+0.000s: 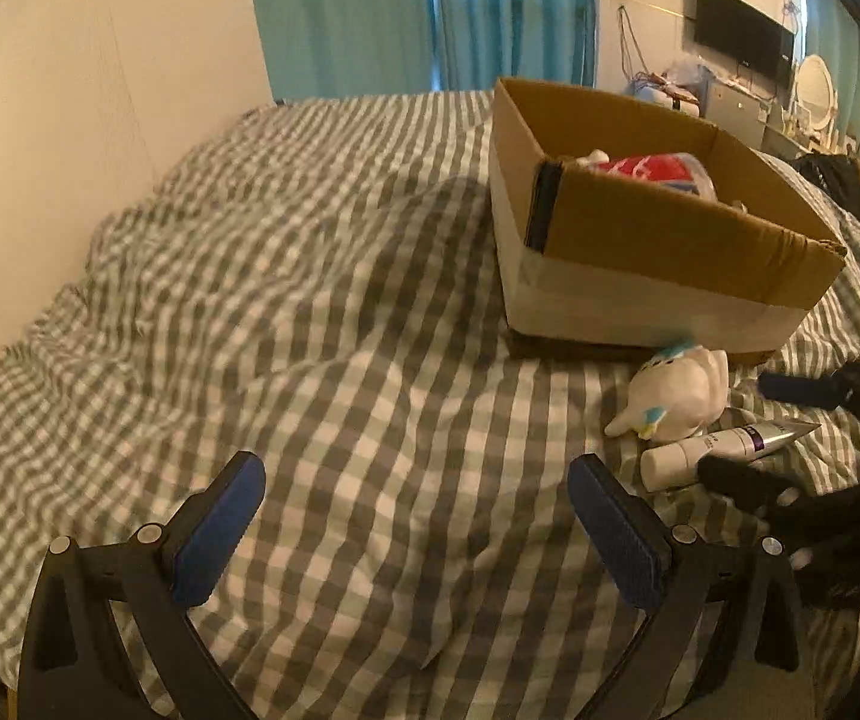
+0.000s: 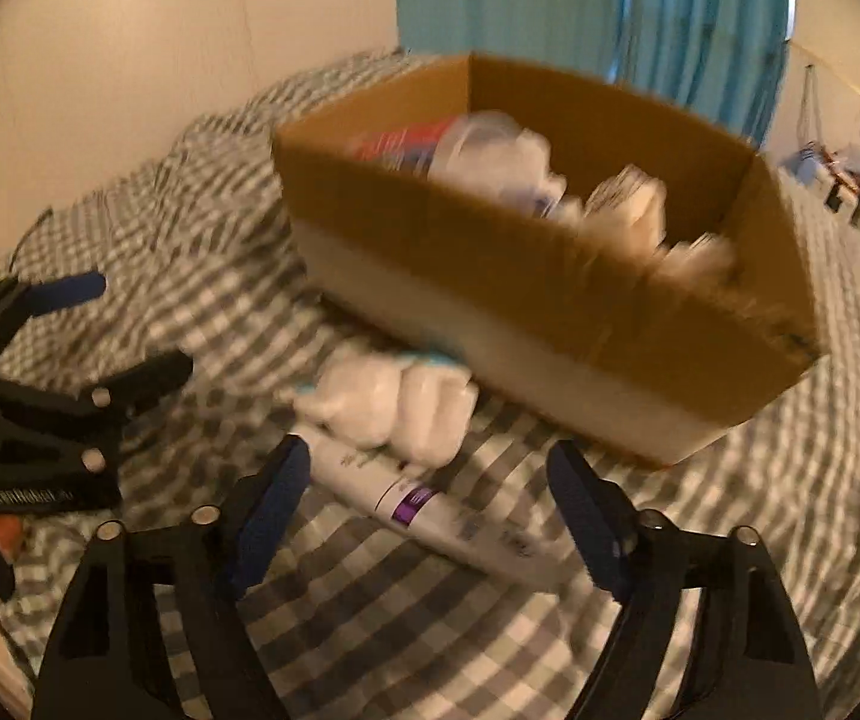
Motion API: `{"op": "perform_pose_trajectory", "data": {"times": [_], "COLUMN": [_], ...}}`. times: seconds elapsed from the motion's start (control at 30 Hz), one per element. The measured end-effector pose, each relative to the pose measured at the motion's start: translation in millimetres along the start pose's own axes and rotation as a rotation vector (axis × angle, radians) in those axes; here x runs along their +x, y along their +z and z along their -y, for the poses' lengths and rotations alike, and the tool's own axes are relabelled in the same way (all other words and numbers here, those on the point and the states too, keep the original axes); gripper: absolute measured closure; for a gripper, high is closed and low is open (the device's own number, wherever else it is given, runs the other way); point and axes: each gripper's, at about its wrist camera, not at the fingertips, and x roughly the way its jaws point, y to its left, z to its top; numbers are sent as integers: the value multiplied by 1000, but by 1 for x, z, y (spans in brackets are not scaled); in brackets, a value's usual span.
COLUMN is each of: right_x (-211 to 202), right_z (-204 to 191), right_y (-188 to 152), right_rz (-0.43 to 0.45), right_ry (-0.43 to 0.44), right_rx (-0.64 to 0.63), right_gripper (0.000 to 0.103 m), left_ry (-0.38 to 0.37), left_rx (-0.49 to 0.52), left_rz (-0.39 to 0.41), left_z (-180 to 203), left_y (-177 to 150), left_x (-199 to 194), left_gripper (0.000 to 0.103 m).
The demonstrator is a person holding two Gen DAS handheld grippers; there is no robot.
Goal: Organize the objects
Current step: 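Grasp the white plush toy with the left tool while the right tool grasps the white tube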
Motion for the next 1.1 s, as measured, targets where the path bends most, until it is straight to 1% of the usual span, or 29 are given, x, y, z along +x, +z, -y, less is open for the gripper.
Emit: {"op": "perform_pose_trajectory", "data": {"times": [0.1,0.17,0.23,0.27,0.33,0.37,0.43,0.47,0.53,0.6,0.73,0.9,1.0,1.1], "right_x": [19,27,29,28,25,22,14,10,-1,-16,-41,-73,-80,-78], "right_z": [-3,-5,-6,-9,-14,-17,-20,-20,-12,-6,2,30,53,76], "right_y": [-8,-9,-9,-9,-10,-11,-13,-14,-14,-20,-27,-34,-35,-39], "right_rz": [-56,-63,-63,-63,-59,-57,-59,-61,-55,-39,-12,43,58,63], "right_ry": [9,2,7,7,-6,-11,-16,-12,2,19,-39,-74,-101,-141], "right_rx": [-21,-22,-20,-28,-48,-57,-61,-57,-16,28,29,88,147,222], "right_gripper": [30,31,43,46,57,60,68,71,80,84,85,85,85,85], "left_ry": [-9,-16,-19,-21,-21,-17,-12,-8,-3,5,10,-17,-68,-108], "left_rx": [8,8,-1,-6,-13,-14,-13,-11,-3,13,48,89,77,113], "left_rz": [-2,-12,-23,-29,-38,-38,-32,-26,-12,-1,9,14,6,16], "left_z": [1,1,0,0,0,-1,0,0,2,7,20,44,63,92], "left_y": [0,-1,-2,-3,-5,-5,-6,-6,-7,-8,-8,-4,4,16], "left_x": [3,6,9,10,11,12,10,8,4,-1,-11,-19,-18,-12], "left_gripper": [0,0,0,0,0,0,0,0,0,0,0,0,0,0]}}
